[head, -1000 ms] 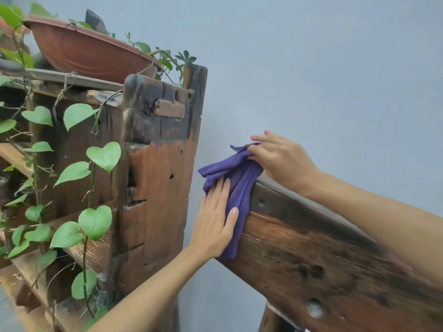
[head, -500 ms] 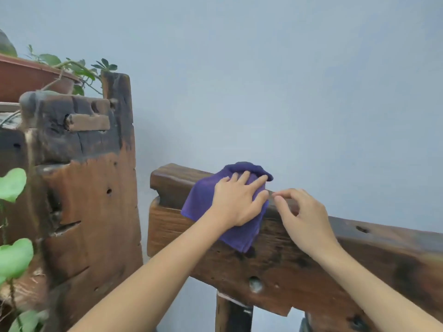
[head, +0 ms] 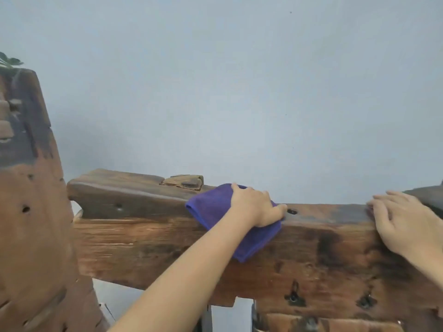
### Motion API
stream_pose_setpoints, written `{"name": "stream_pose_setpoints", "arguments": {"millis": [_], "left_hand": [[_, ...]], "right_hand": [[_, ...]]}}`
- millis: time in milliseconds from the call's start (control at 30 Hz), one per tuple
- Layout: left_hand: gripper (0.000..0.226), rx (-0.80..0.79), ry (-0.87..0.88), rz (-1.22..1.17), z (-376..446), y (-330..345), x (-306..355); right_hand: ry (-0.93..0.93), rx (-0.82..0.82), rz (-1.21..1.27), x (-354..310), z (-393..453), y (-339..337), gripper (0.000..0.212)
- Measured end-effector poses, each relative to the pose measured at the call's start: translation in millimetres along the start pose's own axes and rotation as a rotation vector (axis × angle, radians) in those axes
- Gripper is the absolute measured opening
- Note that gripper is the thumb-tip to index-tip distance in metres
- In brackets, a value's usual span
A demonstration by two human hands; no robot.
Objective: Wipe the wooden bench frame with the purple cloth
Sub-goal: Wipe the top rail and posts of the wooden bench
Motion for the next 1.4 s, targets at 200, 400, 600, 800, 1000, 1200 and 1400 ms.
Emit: {"name": "stream_pose_setpoints", "arguments": {"millis": [200, 400, 600, 800, 1000, 1200, 1400], "left_hand": [[0.070, 0.327, 0.046, 0.047, -26.9, 24.4, 20.6], [0.052, 0.802, -0.081, 0.095, -91.7, 43.7, -114.0], [0.056, 1.089, -0.479, -0.102, -97.5, 64.8, -158.6], [0.067, 1.067, -0.166, -0.118, -41.5, 136.2, 39.9], [0.060, 0.986, 0.141, -0.183, -26.9, 153.3, 110.4], [0.066, 1.012, -0.058, -0.051, -71.3, 124.5, -30.1], [0.077, 1.056, -0.555, -0.195, -65.0, 79.9, -48.8]], "right_hand": [[-0.092, 0.175, -0.038, 15.0, -9.9, 8.6, 0.051], [-0.262, 0.334, -0.014, 36.4, -6.1, 24.2, 0.052], [-0.277, 0.538, 0.152, 41.4, -8.2, 48.3, 0.047], [-0.261, 0.600, 0.161, 40.0, -14.8, 54.8, 0.046], [-0.356, 0.530, 0.123, 52.1, -18.5, 55.5, 0.047], [-0.377, 0.509, 0.112, 55.5, -22.1, 55.6, 0.046], [-0.254, 0.541, 0.145, 43.8, -25.7, 61.7, 0.044]]}}
Point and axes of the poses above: each hand's wrist, its own z-axis towards the middle knuckle, its own y-axis out of the palm, x = y × z, the point moved 1 cm from there along z, towards the middle knuckle, and after that the axes turned 4 degrees about -z, right-handed, at the moved point
